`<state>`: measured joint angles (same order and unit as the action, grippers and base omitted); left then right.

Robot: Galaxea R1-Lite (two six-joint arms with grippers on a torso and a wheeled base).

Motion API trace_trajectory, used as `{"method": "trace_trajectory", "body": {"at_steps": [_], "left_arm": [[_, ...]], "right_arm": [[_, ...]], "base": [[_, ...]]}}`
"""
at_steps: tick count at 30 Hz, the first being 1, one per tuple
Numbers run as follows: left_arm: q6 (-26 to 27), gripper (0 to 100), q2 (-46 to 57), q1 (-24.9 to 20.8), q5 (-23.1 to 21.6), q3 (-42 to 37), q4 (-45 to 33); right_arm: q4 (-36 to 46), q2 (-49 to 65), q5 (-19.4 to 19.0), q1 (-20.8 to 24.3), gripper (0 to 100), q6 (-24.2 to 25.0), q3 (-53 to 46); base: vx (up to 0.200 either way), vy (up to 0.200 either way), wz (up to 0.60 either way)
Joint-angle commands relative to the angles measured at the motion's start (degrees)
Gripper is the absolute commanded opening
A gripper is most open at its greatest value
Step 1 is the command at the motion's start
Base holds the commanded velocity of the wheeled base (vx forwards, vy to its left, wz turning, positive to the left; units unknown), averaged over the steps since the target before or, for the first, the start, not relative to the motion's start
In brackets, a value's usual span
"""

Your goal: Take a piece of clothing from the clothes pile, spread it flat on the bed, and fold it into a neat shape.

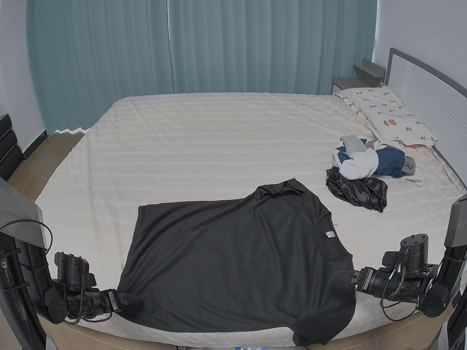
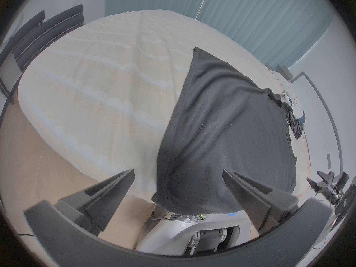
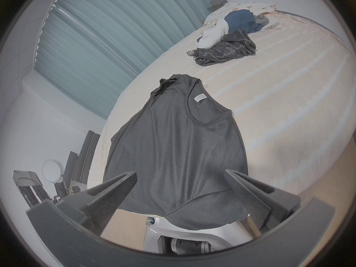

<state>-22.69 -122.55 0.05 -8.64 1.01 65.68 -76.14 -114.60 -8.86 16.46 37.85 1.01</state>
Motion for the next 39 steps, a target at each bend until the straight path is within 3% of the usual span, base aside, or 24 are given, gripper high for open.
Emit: {"method": "trace_trajectory", "body": {"at_steps": [1,14,18,19,25,29,39], "left_arm": [[0.0,100,1.1,1.8,-1.0,-0.9,0.0],[-0.3,100,0.1,2.3,-1.3,-0.5,0.3],[-0.9,100,-0.1,2.3,-1.3,-0.1,0.9],[-3.0,100,0.1,2.2,-1.2,1.6,2.2],[-9.5,100,1.0,2.0,-1.1,8.0,2.6],[-9.5,100,0.3,1.7,-1.2,11.7,2.3],[-9.7,100,-4.0,1.6,-1.4,23.4,-3.6]], "right_arm": [[0.4,-0.3,0.2,0.3,100,0.6,-1.0],[3.1,-0.5,0.3,0.7,100,0.5,-1.0],[3.0,-0.9,0.3,0.3,100,0.5,-0.7],[2.7,-3.3,0.3,-2.0,100,-0.1,0.0],[0.6,-9.9,-0.6,-6.2,100,-1.7,3.8],[-0.7,-14.9,-1.6,-8.2,100,-4.3,7.3],[-0.8,-21.8,-2.8,-11.4,100,-4.6,17.0]], "base": [[-0.2,0.0,0.0],[-0.2,0.0,0.0],[0.0,0.0,0.0],[0.0,0.0,0.0],[0.0,0.0,0.0],[0.0,0.0,0.0],[0.0,0.0,0.0]]}}
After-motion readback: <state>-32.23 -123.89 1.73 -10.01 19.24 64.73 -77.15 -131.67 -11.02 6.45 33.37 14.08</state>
